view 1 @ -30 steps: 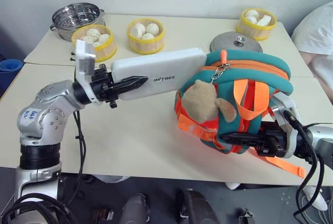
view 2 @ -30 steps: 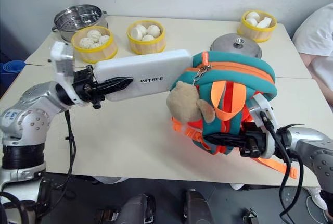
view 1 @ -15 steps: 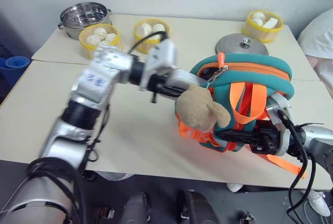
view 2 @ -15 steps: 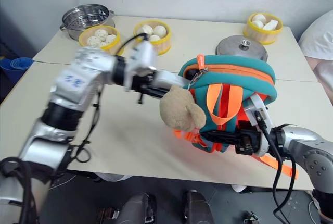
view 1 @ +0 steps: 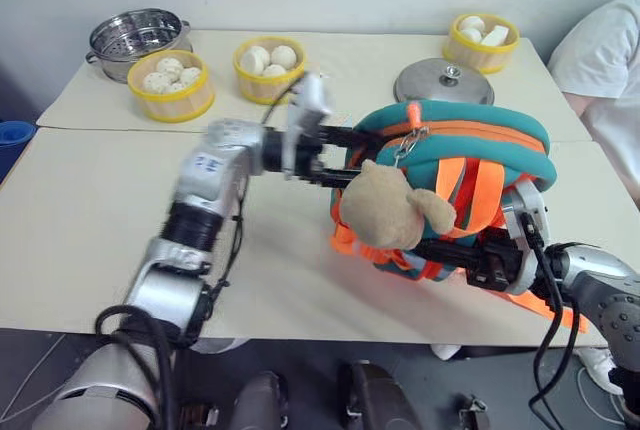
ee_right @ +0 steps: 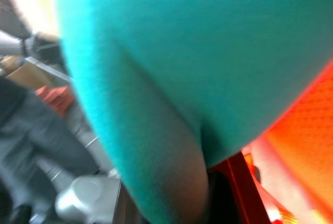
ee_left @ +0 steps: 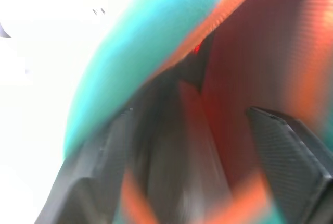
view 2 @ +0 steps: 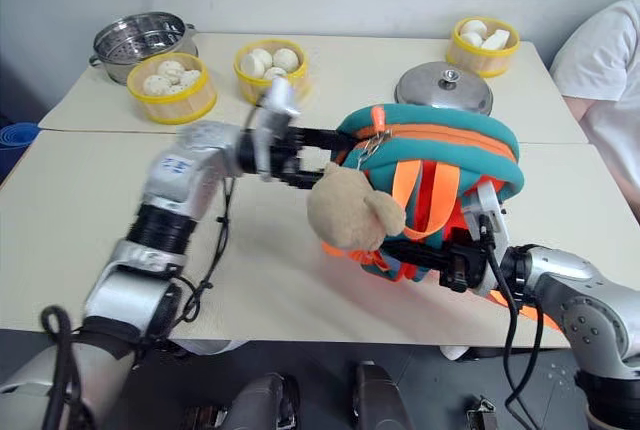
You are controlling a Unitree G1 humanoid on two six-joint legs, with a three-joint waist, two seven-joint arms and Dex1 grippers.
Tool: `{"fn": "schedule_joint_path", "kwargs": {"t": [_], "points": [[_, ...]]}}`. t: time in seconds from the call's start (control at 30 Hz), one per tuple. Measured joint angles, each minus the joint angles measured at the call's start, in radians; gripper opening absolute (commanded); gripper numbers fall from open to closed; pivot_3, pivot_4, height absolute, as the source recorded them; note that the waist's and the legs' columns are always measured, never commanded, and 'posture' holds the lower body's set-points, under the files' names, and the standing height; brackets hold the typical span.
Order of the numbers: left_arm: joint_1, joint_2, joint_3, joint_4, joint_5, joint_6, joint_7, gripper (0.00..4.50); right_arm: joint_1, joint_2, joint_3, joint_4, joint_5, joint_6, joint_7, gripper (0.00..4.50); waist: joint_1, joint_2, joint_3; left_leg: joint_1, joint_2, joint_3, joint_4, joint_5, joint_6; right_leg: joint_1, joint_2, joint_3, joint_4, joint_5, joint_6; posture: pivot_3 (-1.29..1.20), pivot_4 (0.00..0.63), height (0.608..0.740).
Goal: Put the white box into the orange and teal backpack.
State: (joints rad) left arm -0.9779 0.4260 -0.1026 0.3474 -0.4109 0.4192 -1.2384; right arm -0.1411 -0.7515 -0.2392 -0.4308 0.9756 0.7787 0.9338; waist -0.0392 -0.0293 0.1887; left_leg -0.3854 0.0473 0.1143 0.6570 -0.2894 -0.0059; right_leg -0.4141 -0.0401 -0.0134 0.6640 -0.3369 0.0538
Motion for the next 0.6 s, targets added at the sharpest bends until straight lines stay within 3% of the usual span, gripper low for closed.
{"fn": "schedule_joint_path", "kwargs": {"t": [0.07, 0.17, 0.33, 0.57, 0.6], "points": [[0.06, 0.108, 0.042, -0.04, -0.023, 0.005, -0.083, 3.64, 0.003, 0.02, 0.001, 0.0, -0.014, -0.017, -0.019, 0.0, 0.004, 0.0, 0.0, 0.0, 0.0, 0.0, -0.001, 0.0, 0.0, 0.0, 0.0, -0.001, 0.0, 0.0, 0.0, 0.0, 0.15, 0.74], [0.144, 0.168, 0.058, -0.12, -0.047, 0.008, -0.151, 3.64, 0.002, 0.032, 0.004, 0.0, -0.027, -0.032, -0.033, 0.0, 0.019, 0.0, 0.0, -0.002, -0.001, -0.003, 0.002, -0.001, 0.001, 0.001, -0.002, -0.003, -0.001, 0.0, 0.0, 0.0, 0.15, 0.74], [0.198, 0.08, 0.089, -0.338, -0.116, 0.039, -0.048, 3.64, -0.003, 0.035, 0.03, 0.0, -0.034, -0.037, -0.03, 0.0, 0.04, 0.0, 0.0, -0.003, -0.003, -0.004, 0.007, -0.005, 0.007, 0.005, -0.005, -0.004, -0.003, 0.001, 0.002, 0.0, 0.15, 0.74], [0.214, -0.024, 0.056, -0.455, -0.136, 0.084, 0.09, 3.64, -0.012, 0.034, 0.037, 0.007, -0.033, -0.035, -0.022, 0.0, 0.033, 0.0, 0.0, -0.002, -0.002, -0.003, 0.006, -0.004, 0.007, 0.004, -0.003, -0.003, -0.002, 0.002, 0.003, 0.0, 0.15, 0.74], [0.219, -0.028, 0.043, -0.46, -0.136, 0.084, 0.092, 3.46, -0.012, 0.034, 0.037, 0.007, -0.034, -0.035, -0.022, 0.0, 0.034, 0.0, 0.0, -0.002, -0.002, -0.003, 0.006, -0.004, 0.007, 0.004, -0.003, -0.003, -0.002, 0.002, 0.003, 0.0, 0.15, 0.74]]}}
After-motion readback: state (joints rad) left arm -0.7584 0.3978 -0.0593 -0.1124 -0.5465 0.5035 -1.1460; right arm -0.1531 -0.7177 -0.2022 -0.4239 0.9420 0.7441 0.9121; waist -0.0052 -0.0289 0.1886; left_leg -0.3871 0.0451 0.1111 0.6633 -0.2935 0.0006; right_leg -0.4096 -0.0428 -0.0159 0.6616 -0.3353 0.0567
